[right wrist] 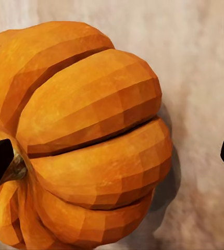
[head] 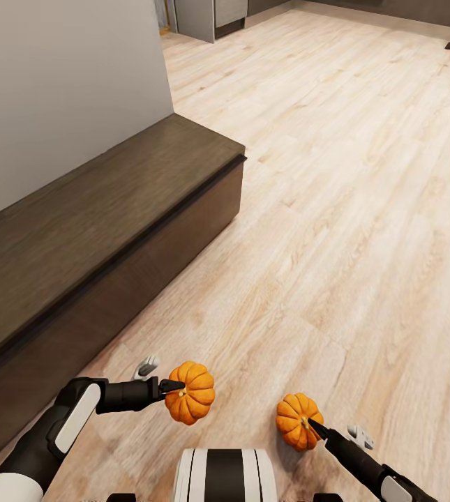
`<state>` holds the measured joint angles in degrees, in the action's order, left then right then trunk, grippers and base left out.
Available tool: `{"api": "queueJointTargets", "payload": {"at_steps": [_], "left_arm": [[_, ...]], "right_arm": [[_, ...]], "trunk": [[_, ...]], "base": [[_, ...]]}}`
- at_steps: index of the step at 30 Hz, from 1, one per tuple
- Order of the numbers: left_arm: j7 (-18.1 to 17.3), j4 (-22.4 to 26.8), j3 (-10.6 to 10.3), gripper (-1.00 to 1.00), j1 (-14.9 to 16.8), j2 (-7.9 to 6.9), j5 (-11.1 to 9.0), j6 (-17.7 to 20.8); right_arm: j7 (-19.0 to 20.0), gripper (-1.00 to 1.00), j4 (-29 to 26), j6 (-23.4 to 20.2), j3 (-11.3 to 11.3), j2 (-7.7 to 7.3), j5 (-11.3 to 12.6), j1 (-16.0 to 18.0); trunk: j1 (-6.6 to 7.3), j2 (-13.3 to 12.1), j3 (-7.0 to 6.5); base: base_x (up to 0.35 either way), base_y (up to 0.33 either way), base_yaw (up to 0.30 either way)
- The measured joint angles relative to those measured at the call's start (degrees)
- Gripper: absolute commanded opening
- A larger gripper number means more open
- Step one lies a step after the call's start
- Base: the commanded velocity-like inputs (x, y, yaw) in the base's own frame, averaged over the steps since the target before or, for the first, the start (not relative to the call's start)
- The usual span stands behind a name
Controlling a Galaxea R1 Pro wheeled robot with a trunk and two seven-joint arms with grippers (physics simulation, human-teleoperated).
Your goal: Place each of the two pumpkins and all three candles from the living room inside a cabinet in the living room (use any cabinet), then make sure every cabinet is closed, and position the cauldron so it is next to a table in the living room.
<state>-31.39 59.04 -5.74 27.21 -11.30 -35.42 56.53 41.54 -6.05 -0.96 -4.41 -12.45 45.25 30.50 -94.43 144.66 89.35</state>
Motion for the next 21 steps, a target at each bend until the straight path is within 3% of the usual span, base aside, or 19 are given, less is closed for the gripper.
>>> {"api": "queueJointTargets", "payload": {"at_steps": [21], "left_arm": [[0.0, -0.1, 0.0, -1.0, 0.0, 0.0, -0.1, 0.0]], "right_arm": [[1.5, 1.0, 0.0, 0.0, 0.0, 0.0, 0.1, 0.0]], "trunk": [[-0.05, 0.0, 0.45]], "base": [[-0.013, 0.016, 0.0]]}}
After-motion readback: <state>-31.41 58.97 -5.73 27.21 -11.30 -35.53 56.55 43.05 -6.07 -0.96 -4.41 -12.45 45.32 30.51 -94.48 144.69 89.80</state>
